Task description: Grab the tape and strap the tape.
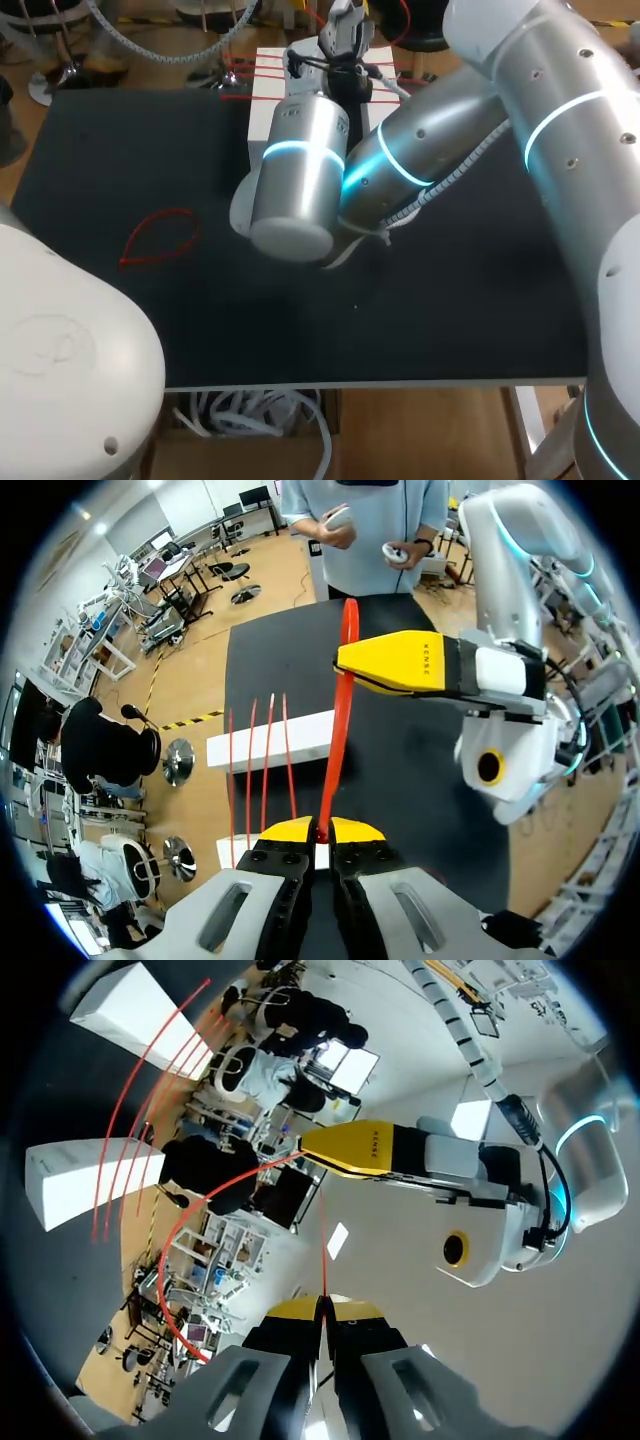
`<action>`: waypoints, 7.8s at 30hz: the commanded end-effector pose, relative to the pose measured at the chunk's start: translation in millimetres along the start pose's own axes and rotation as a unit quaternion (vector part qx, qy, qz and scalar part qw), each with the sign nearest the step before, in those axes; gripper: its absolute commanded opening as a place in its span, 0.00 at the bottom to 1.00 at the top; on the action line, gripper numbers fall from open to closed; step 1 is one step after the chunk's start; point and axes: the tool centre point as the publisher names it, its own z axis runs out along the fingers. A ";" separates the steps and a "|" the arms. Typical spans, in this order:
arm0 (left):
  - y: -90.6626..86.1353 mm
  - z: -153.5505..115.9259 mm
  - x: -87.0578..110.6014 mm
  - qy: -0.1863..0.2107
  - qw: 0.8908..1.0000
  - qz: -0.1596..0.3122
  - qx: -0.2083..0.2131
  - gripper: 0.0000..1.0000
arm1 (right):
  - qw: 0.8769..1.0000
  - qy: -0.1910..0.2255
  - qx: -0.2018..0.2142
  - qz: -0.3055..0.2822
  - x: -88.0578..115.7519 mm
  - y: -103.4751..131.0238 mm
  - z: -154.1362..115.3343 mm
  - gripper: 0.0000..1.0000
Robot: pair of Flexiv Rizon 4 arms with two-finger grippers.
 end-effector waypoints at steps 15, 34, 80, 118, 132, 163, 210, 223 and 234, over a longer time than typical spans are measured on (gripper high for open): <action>-0.1 -0.2 -0.6 0.001 1.000 0.000 -0.001 0.00 | 1.000 0.019 -0.012 -0.012 -11.5 9.5 8.2 0.00; -0.1 -0.2 -0.6 0.001 1.000 0.000 -0.001 0.00 | 0.998 0.030 -0.021 -0.043 -7.6 18.6 6.5 0.00; -0.1 -0.2 -0.6 0.001 1.000 0.000 -0.001 0.00 | 0.997 0.047 -0.038 -0.054 -6.5 11.4 17.9 0.00; -0.1 -0.2 -0.6 0.001 1.000 0.000 -0.001 0.00 | 0.994 0.069 -0.067 -0.060 -5.9 4.8 10.8 0.00; -0.1 -0.2 -0.6 0.001 1.000 0.000 -0.001 0.00 | 0.991 0.085 -0.078 -0.067 -7.6 17.1 13.2 0.00; -0.1 -0.2 -0.6 0.001 1.000 0.000 -0.001 0.00 | 0.992 0.091 -0.074 -0.053 -17.1 19.8 23.1 0.00; -0.1 -0.2 -0.6 0.001 1.000 0.000 -0.001 0.00 | 0.991 0.087 -0.072 -0.074 -12.4 21.2 15.9 0.00; -0.1 -0.2 -0.6 0.001 1.000 0.000 -0.001 0.00 | 0.991 0.089 -0.067 -0.074 -12.0 24.7 16.2 0.00; -0.1 -0.2 -0.6 0.001 1.000 0.000 -0.001 0.00 | 0.991 0.088 -0.063 -0.074 -11.1 30.5 16.0 0.00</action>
